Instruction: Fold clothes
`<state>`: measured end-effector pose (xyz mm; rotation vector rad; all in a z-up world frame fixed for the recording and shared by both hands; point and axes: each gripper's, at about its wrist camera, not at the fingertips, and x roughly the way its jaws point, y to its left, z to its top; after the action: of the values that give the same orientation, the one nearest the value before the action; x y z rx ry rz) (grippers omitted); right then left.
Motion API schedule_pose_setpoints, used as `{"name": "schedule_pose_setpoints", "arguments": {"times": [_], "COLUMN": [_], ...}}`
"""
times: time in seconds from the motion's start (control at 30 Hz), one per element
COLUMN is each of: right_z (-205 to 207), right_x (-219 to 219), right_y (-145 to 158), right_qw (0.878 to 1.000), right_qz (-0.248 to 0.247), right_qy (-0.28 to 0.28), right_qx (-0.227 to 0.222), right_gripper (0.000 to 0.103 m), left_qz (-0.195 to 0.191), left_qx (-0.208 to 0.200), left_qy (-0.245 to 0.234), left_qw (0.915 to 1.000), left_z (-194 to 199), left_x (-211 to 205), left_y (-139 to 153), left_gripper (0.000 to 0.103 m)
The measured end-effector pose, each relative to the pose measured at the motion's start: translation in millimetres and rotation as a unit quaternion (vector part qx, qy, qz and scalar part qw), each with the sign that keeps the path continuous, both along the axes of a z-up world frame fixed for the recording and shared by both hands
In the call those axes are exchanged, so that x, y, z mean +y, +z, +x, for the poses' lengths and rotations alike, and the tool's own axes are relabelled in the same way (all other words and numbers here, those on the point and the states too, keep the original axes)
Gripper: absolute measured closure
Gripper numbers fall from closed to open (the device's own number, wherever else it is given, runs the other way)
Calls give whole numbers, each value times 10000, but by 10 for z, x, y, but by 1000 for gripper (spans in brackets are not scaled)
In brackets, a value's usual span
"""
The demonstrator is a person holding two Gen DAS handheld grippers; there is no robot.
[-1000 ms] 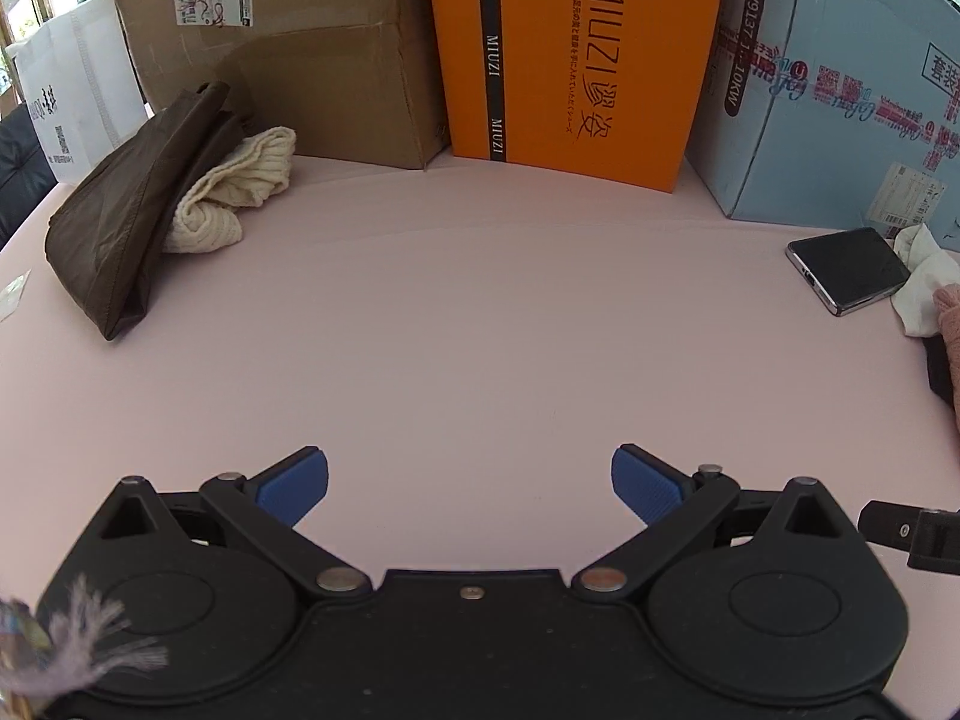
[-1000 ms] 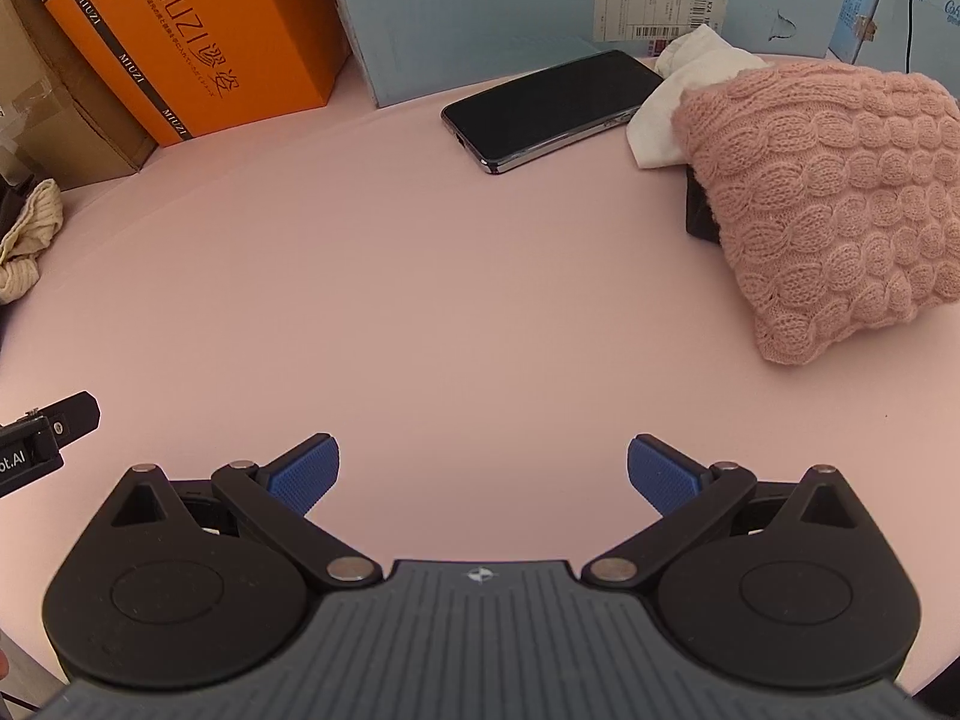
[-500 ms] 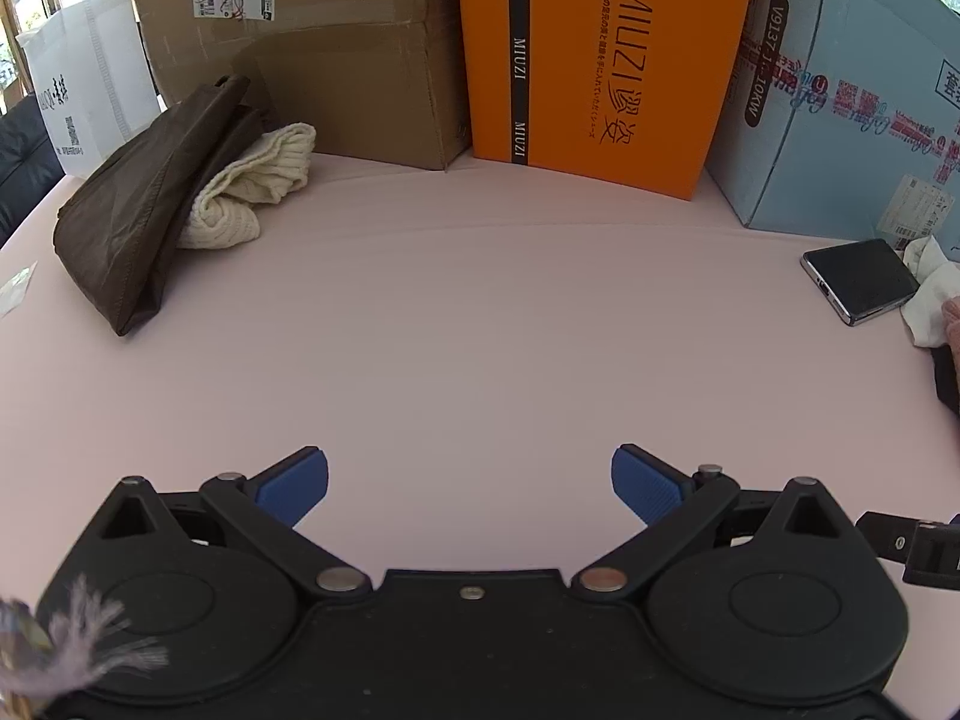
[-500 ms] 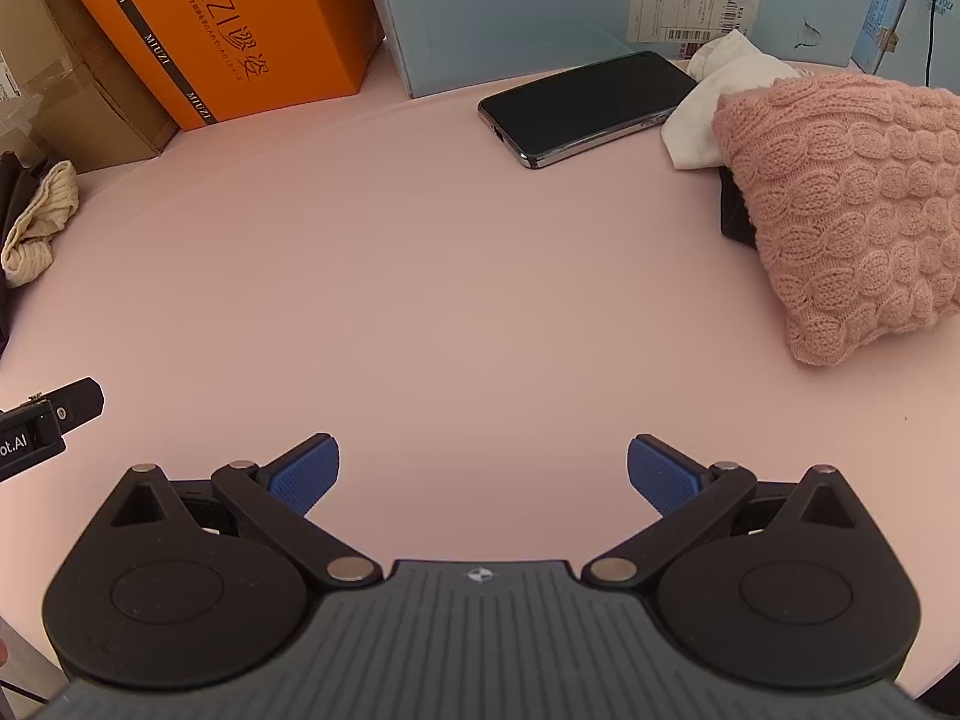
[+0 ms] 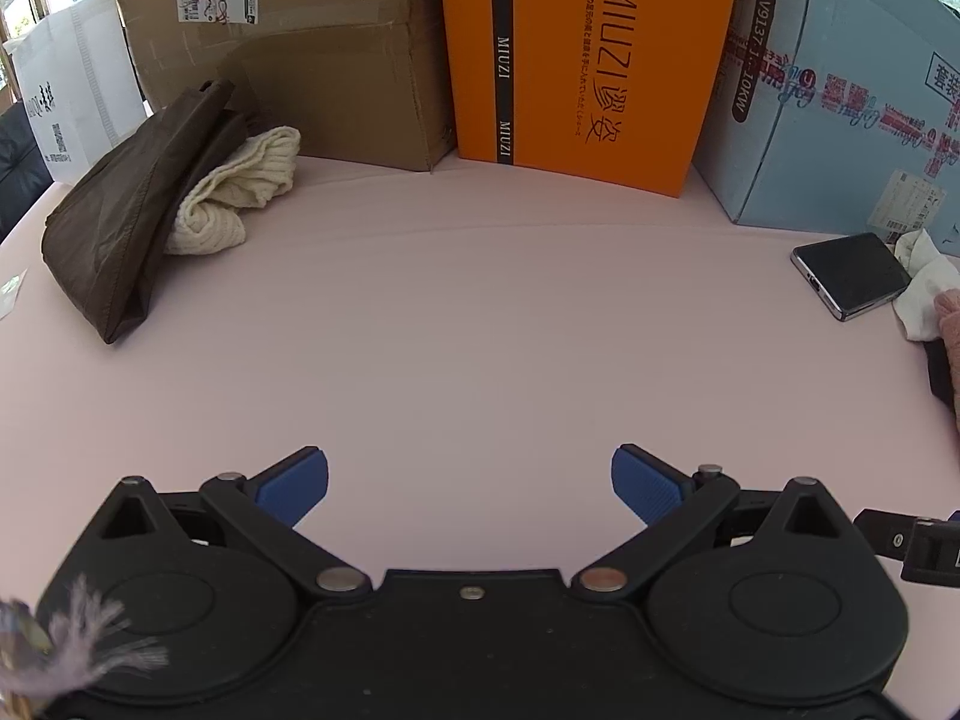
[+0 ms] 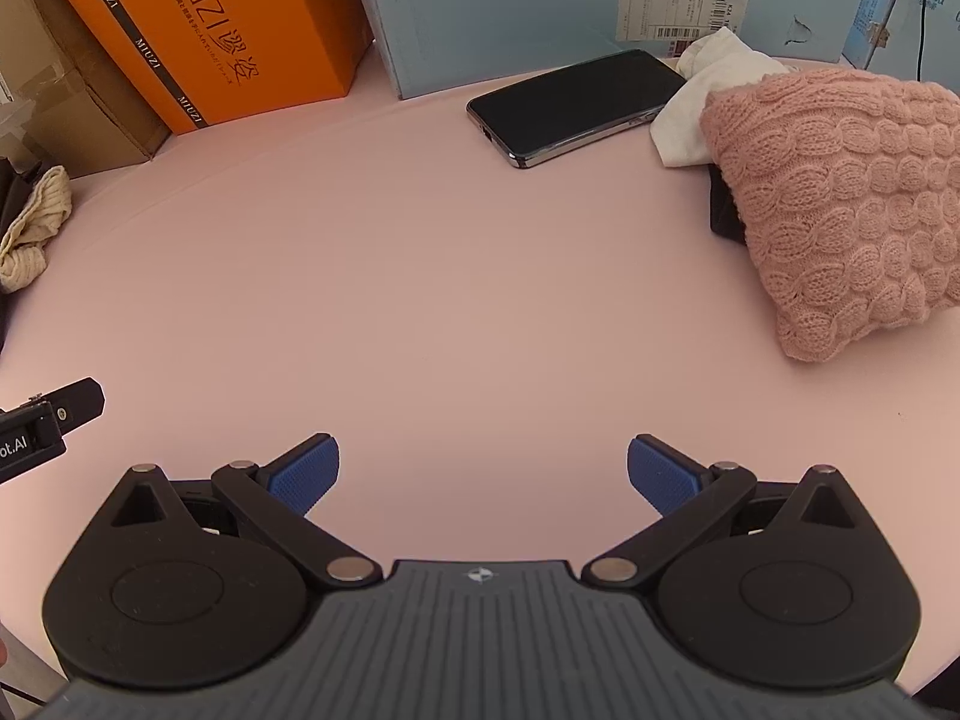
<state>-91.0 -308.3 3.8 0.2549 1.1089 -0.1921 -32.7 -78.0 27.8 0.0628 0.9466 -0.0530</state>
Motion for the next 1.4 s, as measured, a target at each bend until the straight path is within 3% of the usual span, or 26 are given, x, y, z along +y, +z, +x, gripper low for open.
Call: {"name": "schedule_pose_setpoints", "arguments": {"times": [1.4], "right_z": [78], "right_x": [20], "right_y": [-65], "right_qw": [9999], "right_qz": [78], "right_qy": [53], "right_qx": [103], "right_gripper": [0], "left_qz": [-79], "left_qx": [132], "left_qy": [30], "left_qw": [9999], "left_z": [34], "left_x": [31], "left_y": [-76], "left_gripper": [0]}}
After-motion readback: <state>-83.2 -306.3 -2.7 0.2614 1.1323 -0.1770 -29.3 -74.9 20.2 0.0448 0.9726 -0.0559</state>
